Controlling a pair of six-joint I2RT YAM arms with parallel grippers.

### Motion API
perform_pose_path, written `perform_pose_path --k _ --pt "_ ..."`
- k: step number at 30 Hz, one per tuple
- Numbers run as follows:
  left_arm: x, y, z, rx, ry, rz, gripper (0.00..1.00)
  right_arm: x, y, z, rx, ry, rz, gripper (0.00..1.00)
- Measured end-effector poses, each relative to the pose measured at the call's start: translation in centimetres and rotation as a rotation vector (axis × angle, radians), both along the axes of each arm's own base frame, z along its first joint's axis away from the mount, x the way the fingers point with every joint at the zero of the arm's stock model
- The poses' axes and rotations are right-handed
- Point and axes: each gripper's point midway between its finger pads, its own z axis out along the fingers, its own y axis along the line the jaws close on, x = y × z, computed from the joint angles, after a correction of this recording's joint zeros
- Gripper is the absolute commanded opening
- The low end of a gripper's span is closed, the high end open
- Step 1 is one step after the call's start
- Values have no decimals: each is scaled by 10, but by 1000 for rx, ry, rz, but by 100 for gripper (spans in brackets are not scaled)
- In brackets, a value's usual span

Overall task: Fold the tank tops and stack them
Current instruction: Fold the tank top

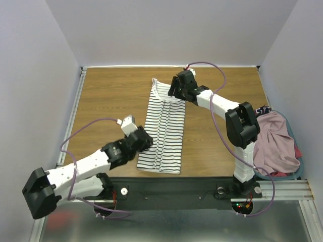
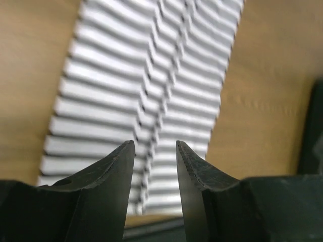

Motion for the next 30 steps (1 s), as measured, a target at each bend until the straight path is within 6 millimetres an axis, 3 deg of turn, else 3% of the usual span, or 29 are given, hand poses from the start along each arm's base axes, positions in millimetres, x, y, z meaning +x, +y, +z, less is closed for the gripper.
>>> perform_pose_path --k 2,6,11,14,18,22,27,30 --pt "39 21 10 36 -30 84 49 -4 -4 0 -5 -4 -3 65" --pt "125 50 27 121 -60 200 49 -16 -15 -24 -58 42 -11 65" --pt "216 52 28 197 -60 188 46 -18 -30 -54 -117 89 -28 61" --pt "255 47 13 237 -44 151 45 -16 -40 -71 -145 119 -36 58" --pt "290 34 -20 293 -5 83 45 3 -44 -70 -158 101 -42 55" --pt "308 25 -44 336 28 38 45 27 -41 -73 -180 75 -38 55" --pt "328 18 -53 368 38 14 45 59 -33 -72 -210 23 -19 55" --pt "350 9 -48 368 15 11 45 78 -27 -71 -217 -10 -8 57"
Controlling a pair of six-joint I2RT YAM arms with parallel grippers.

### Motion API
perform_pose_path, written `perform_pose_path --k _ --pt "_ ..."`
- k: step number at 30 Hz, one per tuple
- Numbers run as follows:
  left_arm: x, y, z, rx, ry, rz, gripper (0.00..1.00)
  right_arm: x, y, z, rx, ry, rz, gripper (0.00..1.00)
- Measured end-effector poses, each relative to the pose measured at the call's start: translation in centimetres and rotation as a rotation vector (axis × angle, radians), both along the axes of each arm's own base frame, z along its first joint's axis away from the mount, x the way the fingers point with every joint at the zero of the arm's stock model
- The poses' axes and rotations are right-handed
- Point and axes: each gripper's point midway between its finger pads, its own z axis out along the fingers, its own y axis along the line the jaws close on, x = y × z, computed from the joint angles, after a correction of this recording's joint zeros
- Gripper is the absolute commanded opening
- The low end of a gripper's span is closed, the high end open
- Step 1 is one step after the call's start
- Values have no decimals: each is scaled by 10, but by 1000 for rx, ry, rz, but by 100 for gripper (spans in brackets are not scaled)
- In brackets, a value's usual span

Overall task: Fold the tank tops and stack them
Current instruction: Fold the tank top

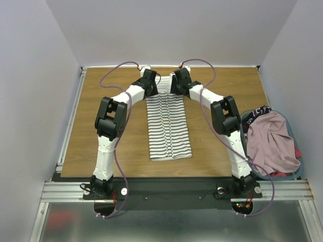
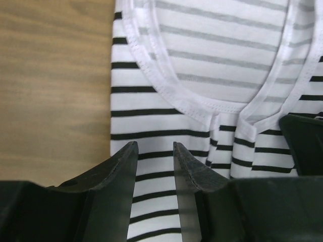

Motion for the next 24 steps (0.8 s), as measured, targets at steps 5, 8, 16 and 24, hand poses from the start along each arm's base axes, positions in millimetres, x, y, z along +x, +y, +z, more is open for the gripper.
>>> perform_pose_path --k 5,8,16,24 --pt "32 -12 0 1 -27 -8 47 15 -1 3 -6 -24 11 73" --pt "33 -11 -3 8 -16 -14 49 16 -5 3 -14 -21 12 78" --pt "15 0 31 -21 -48 -12 50 -4 -18 36 -16 -9 9 84" --pt "-128 28 130 -231 -205 61 47 -108 -51 124 115 -42 -9 78"
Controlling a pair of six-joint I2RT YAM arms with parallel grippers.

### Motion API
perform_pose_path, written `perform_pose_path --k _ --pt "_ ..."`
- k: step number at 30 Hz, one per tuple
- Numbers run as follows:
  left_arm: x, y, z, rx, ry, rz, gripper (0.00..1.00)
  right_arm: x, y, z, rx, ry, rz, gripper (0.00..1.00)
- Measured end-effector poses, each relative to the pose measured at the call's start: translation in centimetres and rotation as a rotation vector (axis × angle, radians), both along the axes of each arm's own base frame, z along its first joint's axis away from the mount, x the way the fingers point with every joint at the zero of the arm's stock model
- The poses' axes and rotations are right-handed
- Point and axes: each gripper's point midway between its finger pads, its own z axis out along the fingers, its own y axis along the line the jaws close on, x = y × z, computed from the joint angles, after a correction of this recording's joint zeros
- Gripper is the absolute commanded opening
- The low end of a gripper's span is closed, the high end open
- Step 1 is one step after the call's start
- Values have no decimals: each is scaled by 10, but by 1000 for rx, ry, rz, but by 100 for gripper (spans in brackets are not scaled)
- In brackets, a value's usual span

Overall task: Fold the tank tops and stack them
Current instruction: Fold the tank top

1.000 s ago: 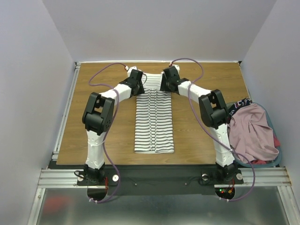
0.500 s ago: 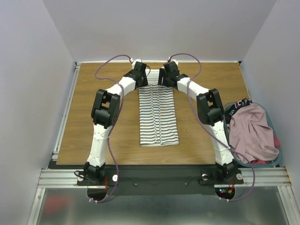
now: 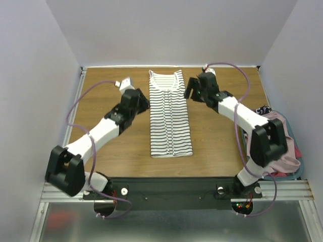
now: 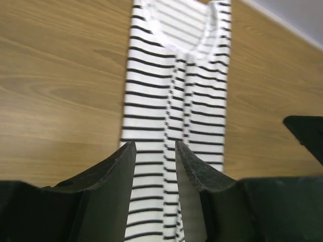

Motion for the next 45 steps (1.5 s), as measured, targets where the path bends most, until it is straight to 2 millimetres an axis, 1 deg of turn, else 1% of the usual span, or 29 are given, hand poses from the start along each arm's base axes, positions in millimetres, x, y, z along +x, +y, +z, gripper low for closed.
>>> perform_pose_path --k 1,2,3,4,5,6,7,8,10,11,13,15,18,20,21,23,24,25,27,29,35,39,45 --pt "-20 -5 2 -45 -30 -5 47 -18 -4 3 32 -11 -4 75" --pt "-40 -10 -7 -59 -23 -17 47 -36 -9 -5 39 6 -3 72" --pt "-58 -16 -19 -68 0 -33 48 -57 -13 -18 41 39 1 68" --pt "-83 -25 -40 -86 38 -57 48 -77 -17 -32 49 62 3 67" --pt "-105 -29 -62 -76 84 -81 48 -101 -22 -53 42 113 7 67" --pt "-124 -34 -78 -71 125 -105 48 -119 -25 -67 35 152 14 66" --pt "-150 -36 -103 -67 184 -127 48 -148 -30 -90 25 214 24 65" --pt "-173 -34 -121 -57 233 -143 48 -162 -33 -102 19 244 28 65" --pt "-204 -27 -142 -62 295 -146 48 -207 -40 -124 31 311 46 65" --pt "-215 -25 -147 -79 307 -146 48 -218 -42 -128 41 324 48 65" --pt "-226 -23 -149 -118 313 -137 50 -236 -47 -130 76 323 43 65" --pt "-231 -25 -147 -156 311 -127 54 -246 -49 -129 109 312 40 65" --pt "-233 -30 -147 -189 320 -113 55 -256 -47 -132 152 323 35 64" --pt "-234 -30 -149 -197 328 -103 56 -261 -45 -136 160 337 41 59" --pt "-235 -30 -151 -199 332 -99 57 -263 -42 -136 169 339 45 59" --pt "-236 -29 -155 -200 343 -88 61 -264 -37 -136 186 336 52 59" --pt "-236 -28 -156 -205 345 -80 75 -265 -34 -136 195 336 56 59" --pt "-235 -29 -155 -215 342 -77 77 -266 -31 -136 202 334 62 59" --pt "-231 -34 -149 -254 323 -69 77 -266 -26 -135 216 332 67 59" --pt "-229 -34 -149 -268 321 -53 77 -266 -18 -135 229 328 81 58" --pt "-226 -35 -150 -294 319 -26 70 -265 2 -136 268 322 108 54" --pt "-224 -37 -152 -300 317 -17 60 -266 6 -137 288 322 107 53" --pt "-221 -40 -157 -300 315 -14 48 -269 6 -137 326 312 94 52"
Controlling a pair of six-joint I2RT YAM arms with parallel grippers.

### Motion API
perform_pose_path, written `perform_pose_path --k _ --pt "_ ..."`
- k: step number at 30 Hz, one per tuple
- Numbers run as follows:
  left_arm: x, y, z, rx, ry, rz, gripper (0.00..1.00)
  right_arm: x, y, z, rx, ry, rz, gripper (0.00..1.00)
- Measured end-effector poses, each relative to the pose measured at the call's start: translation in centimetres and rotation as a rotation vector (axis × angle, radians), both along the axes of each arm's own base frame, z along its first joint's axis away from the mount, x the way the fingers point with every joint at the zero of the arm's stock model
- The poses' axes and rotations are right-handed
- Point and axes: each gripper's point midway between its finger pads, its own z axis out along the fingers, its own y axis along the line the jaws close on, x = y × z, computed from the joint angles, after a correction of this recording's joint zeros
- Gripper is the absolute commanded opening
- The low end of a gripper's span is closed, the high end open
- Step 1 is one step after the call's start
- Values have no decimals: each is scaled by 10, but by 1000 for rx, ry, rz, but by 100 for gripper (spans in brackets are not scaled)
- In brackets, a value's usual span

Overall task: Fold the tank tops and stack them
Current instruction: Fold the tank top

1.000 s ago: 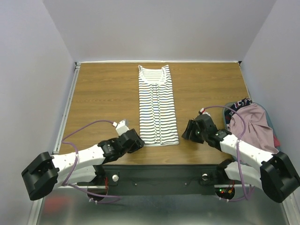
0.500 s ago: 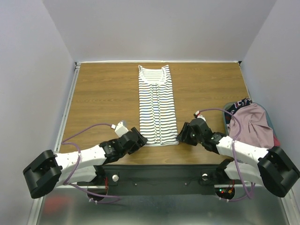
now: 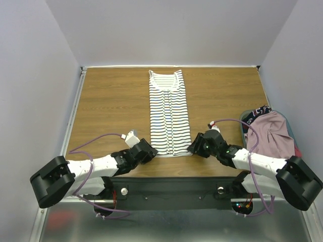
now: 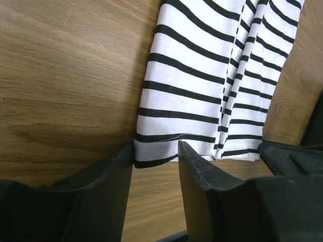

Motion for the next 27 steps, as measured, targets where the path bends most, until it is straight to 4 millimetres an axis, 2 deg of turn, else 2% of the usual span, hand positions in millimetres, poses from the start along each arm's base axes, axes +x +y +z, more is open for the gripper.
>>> perform_pose_path --k 7,10,13,14,15,16,18,24,27 --pt "1 -2 -4 4 -1 -4 38 -1 6 -1 18 5 0 51" --pt "1 -1 -5 10 0 -7 26 0 8 -2 29 2 -2 48" --pt "0 0 -8 18 3 -11 13 1 9 -4 32 6 -8 38" --pt "0 0 -9 23 4 -14 8 2 9 -4 32 5 -12 29" --pt "0 -1 -9 21 1 -19 2 2 9 -5 32 8 -15 23" --pt "0 -2 -9 22 0 -22 0 2 9 -7 26 10 -16 13" --pt "0 -3 -9 23 -5 -33 0 1 7 -11 13 18 -17 7" --pt "-14 -13 -9 30 -8 -94 0 -7 8 -11 -14 13 12 3" --pt "-33 -24 -9 27 7 -146 0 -25 8 -11 -53 20 53 2"
